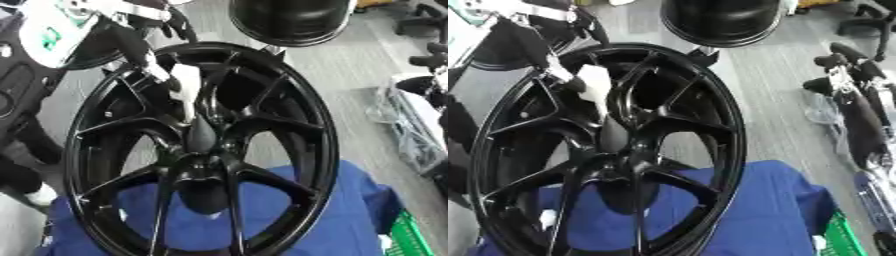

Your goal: Pull the pin out of the wheel hub.

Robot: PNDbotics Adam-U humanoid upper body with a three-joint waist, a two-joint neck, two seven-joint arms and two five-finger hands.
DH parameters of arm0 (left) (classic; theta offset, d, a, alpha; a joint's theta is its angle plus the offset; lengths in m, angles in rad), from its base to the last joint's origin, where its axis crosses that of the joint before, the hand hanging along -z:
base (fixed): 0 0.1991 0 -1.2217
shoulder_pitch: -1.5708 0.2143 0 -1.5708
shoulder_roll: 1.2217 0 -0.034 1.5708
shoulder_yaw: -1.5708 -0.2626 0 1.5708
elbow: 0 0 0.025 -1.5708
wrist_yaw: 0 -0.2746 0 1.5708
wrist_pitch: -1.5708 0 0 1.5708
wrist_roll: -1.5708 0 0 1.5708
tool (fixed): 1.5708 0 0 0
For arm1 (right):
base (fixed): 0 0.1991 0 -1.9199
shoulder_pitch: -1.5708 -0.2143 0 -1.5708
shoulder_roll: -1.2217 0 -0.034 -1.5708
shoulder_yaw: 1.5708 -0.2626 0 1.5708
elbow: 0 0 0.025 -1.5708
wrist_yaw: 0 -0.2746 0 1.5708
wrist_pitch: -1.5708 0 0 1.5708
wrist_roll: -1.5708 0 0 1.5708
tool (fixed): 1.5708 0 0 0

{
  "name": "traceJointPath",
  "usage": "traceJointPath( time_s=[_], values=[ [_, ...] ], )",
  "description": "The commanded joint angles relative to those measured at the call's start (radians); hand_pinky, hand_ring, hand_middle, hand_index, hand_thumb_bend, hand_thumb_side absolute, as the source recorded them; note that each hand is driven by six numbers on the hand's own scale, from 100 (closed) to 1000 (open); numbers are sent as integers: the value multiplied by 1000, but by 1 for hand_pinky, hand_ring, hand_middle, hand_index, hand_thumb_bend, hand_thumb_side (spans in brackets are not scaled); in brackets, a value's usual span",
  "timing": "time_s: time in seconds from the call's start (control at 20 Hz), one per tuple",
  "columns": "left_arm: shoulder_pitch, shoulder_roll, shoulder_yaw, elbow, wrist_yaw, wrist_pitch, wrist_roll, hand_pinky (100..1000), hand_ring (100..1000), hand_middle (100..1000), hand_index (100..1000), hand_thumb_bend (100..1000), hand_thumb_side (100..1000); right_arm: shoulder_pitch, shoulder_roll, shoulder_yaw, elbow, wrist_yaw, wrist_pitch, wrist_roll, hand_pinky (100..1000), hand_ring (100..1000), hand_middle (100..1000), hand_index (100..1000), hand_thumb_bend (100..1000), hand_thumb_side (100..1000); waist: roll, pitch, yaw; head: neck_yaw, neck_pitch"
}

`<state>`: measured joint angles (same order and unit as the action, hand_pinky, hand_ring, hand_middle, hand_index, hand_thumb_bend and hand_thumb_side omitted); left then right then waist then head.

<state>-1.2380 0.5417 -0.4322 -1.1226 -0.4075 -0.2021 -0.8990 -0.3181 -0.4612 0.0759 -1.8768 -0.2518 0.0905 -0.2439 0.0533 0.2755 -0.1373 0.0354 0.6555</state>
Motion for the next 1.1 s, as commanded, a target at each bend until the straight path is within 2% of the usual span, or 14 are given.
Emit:
traceJointPath(
  time_s=[0.05,0.3,0.5,0.6,0.9,1.1],
  values=[
    [-30,-1,24,-6,-18,-15,-8,909,927,864,882,645,480,-17,-11,0,-8,-3,-1,5,767,619,744,883,100,621,-5,-19,-5,7,-16],
    [-28,-14,17,6,-36,-26,-8,899,921,850,870,634,476,-22,-9,2,-8,-4,-1,6,767,617,742,883,100,619,-3,-19,-10,11,-18],
    [-27,-15,5,13,-52,-43,-8,881,909,834,844,611,396,-23,-10,3,-6,-5,-1,6,767,616,741,883,100,619,-2,-19,-10,14,-16],
    [-27,-16,2,18,-60,-50,-8,875,905,829,837,594,313,-23,-10,3,-7,-5,-1,7,767,615,740,883,100,618,-2,-20,-10,17,-16],
    [-25,-20,-1,23,-58,-57,-8,853,888,800,818,558,291,-23,-10,3,-7,-5,0,7,767,614,739,883,100,618,-2,-19,-11,20,-16],
    [-28,-18,-5,15,-55,-55,-8,797,827,732,721,509,238,-23,-11,3,-6,-6,0,6,766,613,738,883,100,617,-2,-19,-10,20,-14]
  ],
)
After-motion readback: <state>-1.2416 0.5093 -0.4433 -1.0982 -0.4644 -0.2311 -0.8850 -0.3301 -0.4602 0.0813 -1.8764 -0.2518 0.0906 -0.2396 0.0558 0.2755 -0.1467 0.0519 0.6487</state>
